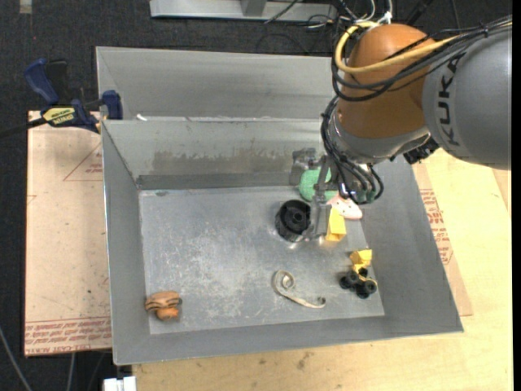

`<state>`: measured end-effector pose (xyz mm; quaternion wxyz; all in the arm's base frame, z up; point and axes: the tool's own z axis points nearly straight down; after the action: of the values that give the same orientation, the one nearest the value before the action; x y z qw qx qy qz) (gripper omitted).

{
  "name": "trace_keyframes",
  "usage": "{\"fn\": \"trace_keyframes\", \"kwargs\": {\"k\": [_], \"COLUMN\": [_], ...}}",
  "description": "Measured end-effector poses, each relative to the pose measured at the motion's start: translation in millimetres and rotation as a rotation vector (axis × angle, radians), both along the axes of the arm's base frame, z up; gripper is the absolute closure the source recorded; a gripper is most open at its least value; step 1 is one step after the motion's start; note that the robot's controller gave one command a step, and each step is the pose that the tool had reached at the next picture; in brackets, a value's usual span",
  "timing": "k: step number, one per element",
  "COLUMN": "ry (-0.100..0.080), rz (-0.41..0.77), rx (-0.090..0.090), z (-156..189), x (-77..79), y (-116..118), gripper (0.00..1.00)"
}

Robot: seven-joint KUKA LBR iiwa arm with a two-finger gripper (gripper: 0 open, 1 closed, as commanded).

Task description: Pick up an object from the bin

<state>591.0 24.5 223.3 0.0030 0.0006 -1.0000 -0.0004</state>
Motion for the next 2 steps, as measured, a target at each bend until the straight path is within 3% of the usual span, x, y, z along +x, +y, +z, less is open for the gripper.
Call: {"fn": "trace_keyframes", "kwargs": {"k": [1, 2], "ry": [-0.008, -0.008], "rz": [-0.001, -0.002], "rx": [0.000, 0.001], "z": [4.6, 4.6], "x": [1.5, 1.5], "y": [-0.2, -0.2], "gripper": [1.00, 0.00]}}
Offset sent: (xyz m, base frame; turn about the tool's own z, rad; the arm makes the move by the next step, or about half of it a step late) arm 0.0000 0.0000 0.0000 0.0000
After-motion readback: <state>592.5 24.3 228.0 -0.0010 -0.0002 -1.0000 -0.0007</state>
